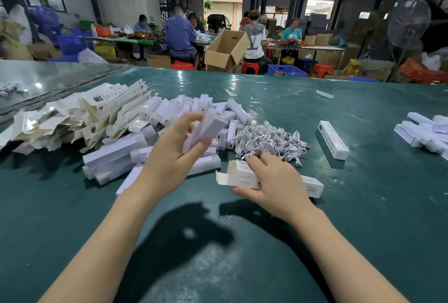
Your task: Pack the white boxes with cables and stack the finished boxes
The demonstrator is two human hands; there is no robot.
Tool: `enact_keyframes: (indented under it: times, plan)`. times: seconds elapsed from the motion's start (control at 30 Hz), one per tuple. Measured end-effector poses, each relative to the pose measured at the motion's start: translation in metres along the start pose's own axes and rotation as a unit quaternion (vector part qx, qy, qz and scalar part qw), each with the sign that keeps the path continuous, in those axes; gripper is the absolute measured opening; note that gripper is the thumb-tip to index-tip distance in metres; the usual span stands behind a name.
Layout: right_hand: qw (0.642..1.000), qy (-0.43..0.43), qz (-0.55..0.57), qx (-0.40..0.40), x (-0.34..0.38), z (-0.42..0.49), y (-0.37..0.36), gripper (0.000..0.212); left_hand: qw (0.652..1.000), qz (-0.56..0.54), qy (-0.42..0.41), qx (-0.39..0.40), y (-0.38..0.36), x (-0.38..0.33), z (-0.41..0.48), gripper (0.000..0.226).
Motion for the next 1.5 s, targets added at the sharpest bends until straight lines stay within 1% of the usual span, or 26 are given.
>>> enact_keyframes:
  times: [0.07,0.1,0.17,0.23,0.33,0.43,0.5,0.6,0.73,0.8,0.9,0.97,1.0,1.07,1.1,1.13,1.17,1.23,1.27,1.33,1.37,1.43,1.5]
  plan:
    - [1.000,0.002,0.002,-0.010,-0.001,0.000,0.001,0.057,0.996,0.035,0.029,0.070,-0.007,0.006,-0.002,0.027]
    - [1.000,0.004,0.001,-0.017,-0.001,0.000,0.002,0.055,0.992,0.051,0.050,0.104,-0.009,0.009,-0.004,0.025]
    - [1.000,0.007,0.001,-0.028,-0.002,-0.001,0.004,0.050,0.981,0.028,0.109,0.159,-0.013,0.016,-0.007,0.020]
    - [0.999,0.014,0.009,-0.043,-0.002,-0.002,0.006,0.046,0.973,-0.001,0.153,0.174,-0.012,0.020,-0.008,0.017]
    - [0.996,0.032,0.030,-0.075,0.000,-0.004,0.011,0.041,0.964,-0.001,0.188,0.190,-0.006,0.023,-0.008,0.013]
    - [0.996,0.040,0.045,-0.072,0.004,-0.004,0.011,0.042,0.942,0.017,0.223,0.250,-0.009,0.027,-0.014,0.005]
    - [0.995,0.048,0.034,-0.082,0.007,-0.004,0.012,0.044,0.927,0.022,0.249,0.279,-0.012,0.030,-0.018,0.007]
    - [0.994,0.048,0.024,-0.097,0.007,-0.004,0.014,0.046,0.929,0.006,0.265,0.259,-0.016,0.033,-0.018,0.010]
    - [0.995,0.044,0.027,-0.085,0.007,-0.004,0.012,0.045,0.943,-0.055,0.273,0.185,-0.016,0.033,-0.013,0.019]
    - [0.995,0.047,0.024,-0.081,0.008,-0.004,0.011,0.044,0.946,-0.042,0.272,0.171,-0.016,0.034,-0.012,0.020]
    - [0.995,0.060,0.016,-0.081,0.015,-0.004,0.010,0.044,0.952,-0.030,0.275,0.128,-0.027,0.034,-0.014,0.023]
    - [0.994,0.052,0.014,-0.094,0.017,-0.004,0.011,0.044,0.951,-0.082,0.281,0.103,-0.042,0.031,-0.015,0.026]
    - [0.994,0.040,0.014,-0.105,0.016,-0.004,0.012,0.044,0.946,-0.135,0.286,0.076,-0.047,0.031,-0.014,0.027]
    - [0.991,0.010,0.008,-0.131,0.011,-0.004,0.017,0.044,0.919,-0.269,0.289,-0.015,-0.045,0.030,-0.009,0.028]
    - [0.990,-0.004,0.000,-0.144,0.008,-0.004,0.020,0.045,0.911,-0.304,0.274,-0.054,-0.040,0.030,-0.006,0.028]
    - [0.988,-0.015,-0.007,-0.156,0.007,-0.004,0.022,0.045,0.922,-0.289,0.247,-0.076,-0.035,0.029,-0.005,0.027]
    - [0.986,-0.021,-0.011,-0.166,0.007,-0.005,0.024,0.046,0.944,-0.238,0.215,-0.077,-0.032,0.027,-0.005,0.025]
    - [0.984,-0.021,-0.008,-0.179,0.009,-0.006,0.024,0.046,0.978,-0.133,0.160,-0.031,-0.039,0.019,-0.007,0.021]
    - [0.983,-0.019,-0.004,-0.181,0.011,-0.006,0.023,0.045,0.985,-0.092,0.145,-0.003,-0.047,0.016,-0.011,0.021]
    - [0.984,-0.024,0.008,-0.177,0.012,-0.008,0.021,0.042,0.988,-0.045,0.143,0.036,-0.066,0.014,-0.018,0.013]
    - [0.985,-0.032,0.013,-0.171,0.012,-0.008,0.021,0.039,0.986,-0.039,0.153,0.045,-0.073,0.016,-0.021,0.009]
    - [0.987,-0.050,0.022,-0.152,0.010,-0.007,0.021,0.035,0.984,-0.052,0.160,0.055,-0.081,0.019,-0.024,0.019]
    - [0.990,-0.047,0.061,-0.118,0.012,-0.004,0.019,0.035,0.978,-0.121,0.160,0.060,-0.084,0.018,-0.026,0.029]
Point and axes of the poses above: each hand's wrist, its own z-axis towards the middle knuckle, its own y-axis out of the back of the hand, x = y × z, the point moved 5 cm from there along z, towards the middle knuckle
